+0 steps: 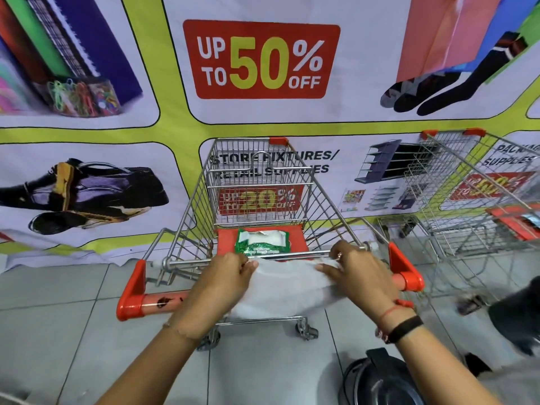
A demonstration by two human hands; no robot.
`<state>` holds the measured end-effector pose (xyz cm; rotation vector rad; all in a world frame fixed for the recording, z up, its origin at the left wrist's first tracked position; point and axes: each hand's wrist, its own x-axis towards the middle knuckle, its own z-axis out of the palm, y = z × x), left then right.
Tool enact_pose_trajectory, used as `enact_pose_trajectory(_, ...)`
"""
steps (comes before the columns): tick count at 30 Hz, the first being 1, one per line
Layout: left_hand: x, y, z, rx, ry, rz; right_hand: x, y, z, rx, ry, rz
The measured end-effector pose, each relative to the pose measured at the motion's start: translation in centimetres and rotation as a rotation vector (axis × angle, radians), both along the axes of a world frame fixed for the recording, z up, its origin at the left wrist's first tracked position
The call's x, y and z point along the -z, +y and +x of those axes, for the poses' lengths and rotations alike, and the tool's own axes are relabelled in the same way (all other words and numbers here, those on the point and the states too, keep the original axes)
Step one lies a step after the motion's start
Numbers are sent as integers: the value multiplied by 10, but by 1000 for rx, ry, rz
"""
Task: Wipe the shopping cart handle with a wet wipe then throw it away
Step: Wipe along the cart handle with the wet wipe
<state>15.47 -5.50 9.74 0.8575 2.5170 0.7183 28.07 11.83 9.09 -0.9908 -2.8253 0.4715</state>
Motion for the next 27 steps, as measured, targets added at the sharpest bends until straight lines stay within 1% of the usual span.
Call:
enact_pose_trajectory(2, 2, 0, 1, 7, 163, -35, 1, 0, -1, 57, 85, -76)
enact_pose_trajectory(5, 6, -2, 3, 14, 340, -89, 1, 5, -5, 136, 124, -288)
enact_pose_trajectory(8, 10, -2, 2, 29, 441, -156, -3, 19, -3, 135, 142, -544)
enact_pose_trajectory(10, 15, -3, -1, 15, 456, -213, -9, 25, 0, 160, 213, -735)
enact_pose_trajectory(11, 16, -3, -2, 2, 452, -234, -10, 23, 1, 160, 264, -747)
enact_pose_trajectory(12, 17, -2, -2, -6, 446, -247, -10, 16, 2, 147, 299, -619)
enact_pose_trajectory(14, 19, 0, -3, -17, 424, -264, -3, -12, -1, 49, 354, -120)
enact_pose_trajectory(15, 19, 1, -3, -19, 400, -267, 1, -34, -4, -50, 363, 57)
enact_pose_trajectory(16, 19, 2, -5, -21, 363, -262, 7, -54, -8, -162, 324, 160)
enact_pose_trajectory(17, 19, 2, -7, -26, 310, -240, 15, -70, -11, -265, 251, 226)
enact_pose_trajectory(19, 17, -4, -14, -58, 135, -119, 29, -87, -15, -362, 113, 302)
enact_pose_trajectory(20, 14, -11, -19, -77, 32, -32, 35, -85, -15, -384, 85, 324)
enact_pose_trajectory(21, 13, -21, -25, -96, -33, 49, 40, -79, -15, -404, 81, 353)
enact_pose_trajectory(22, 12, -35, -33, -115, -30, 91, 45, -71, -12, -425, 87, 399)
enact_pose_trajectory(25, 17, -80, -53, -204, 197, 38, 53, -40, 6, -415, 117, 509)
enact_pose_trajectory(26, 19, -90, -56, -223, 218, 51, 54, -27, 14, -395, 113, 530)
enact_pose_trajectory(27, 22, -97, -56, -232, 200, 87, 55, -14, 24, -372, 104, 535)
